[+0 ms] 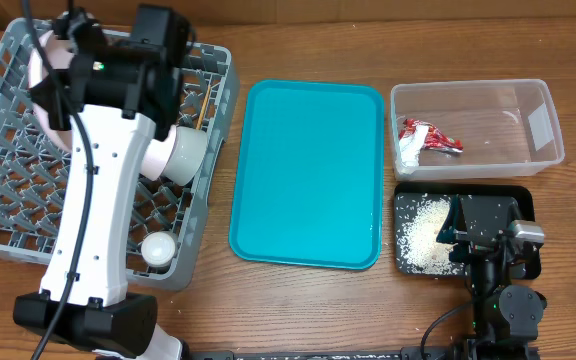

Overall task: Sort waste into correct bins and load items into the dishwasher
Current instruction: 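Carry the large plate left and insert it upright into the rack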

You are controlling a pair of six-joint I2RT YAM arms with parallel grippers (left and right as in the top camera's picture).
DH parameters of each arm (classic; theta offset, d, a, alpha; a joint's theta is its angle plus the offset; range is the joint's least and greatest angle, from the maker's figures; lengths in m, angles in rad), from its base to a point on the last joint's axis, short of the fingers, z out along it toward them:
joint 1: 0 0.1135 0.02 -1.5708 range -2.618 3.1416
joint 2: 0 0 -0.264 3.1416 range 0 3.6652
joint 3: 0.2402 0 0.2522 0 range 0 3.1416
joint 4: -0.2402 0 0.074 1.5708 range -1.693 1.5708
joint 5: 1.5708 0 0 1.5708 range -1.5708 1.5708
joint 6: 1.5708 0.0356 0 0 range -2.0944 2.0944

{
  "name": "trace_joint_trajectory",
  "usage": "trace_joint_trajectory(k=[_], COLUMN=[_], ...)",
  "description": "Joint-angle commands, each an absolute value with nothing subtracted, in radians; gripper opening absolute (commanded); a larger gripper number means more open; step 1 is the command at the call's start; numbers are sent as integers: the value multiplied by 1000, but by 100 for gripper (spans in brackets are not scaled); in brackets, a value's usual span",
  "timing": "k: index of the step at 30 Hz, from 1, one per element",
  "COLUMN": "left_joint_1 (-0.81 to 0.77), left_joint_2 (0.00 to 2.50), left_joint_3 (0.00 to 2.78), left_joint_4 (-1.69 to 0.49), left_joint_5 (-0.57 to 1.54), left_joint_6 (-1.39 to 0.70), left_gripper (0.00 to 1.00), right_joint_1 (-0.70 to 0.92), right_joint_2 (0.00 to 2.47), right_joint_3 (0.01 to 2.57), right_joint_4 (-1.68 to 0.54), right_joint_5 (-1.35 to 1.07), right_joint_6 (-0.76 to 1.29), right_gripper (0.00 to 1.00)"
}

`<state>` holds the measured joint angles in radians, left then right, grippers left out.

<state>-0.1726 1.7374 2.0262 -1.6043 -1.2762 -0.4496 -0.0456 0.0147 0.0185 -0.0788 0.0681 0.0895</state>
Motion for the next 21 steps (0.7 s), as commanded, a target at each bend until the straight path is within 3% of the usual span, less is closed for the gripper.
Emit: trace_joint_trajectory(k=[1,12,21], left_joint_1=[-156,-131,-105], left_joint_2=[1741,1741,1741], left_joint_3=[1997,1642,1491], left_joint_4=[-1597,-1366,-1118], left_joint_5=[-1318,-1557,-1406], left_joint_6=[-448,-449,-382], left_gripper=[4,4,4], right_joint_1=[-46,-46,-46], right_joint_2=[3,3,3], right_joint_3=[8,8,8], right_joint_4=[-73,-73,-73], right_joint_5=[76,76,76], right_joint_6=[85,85,85], right_gripper=[100,100,100])
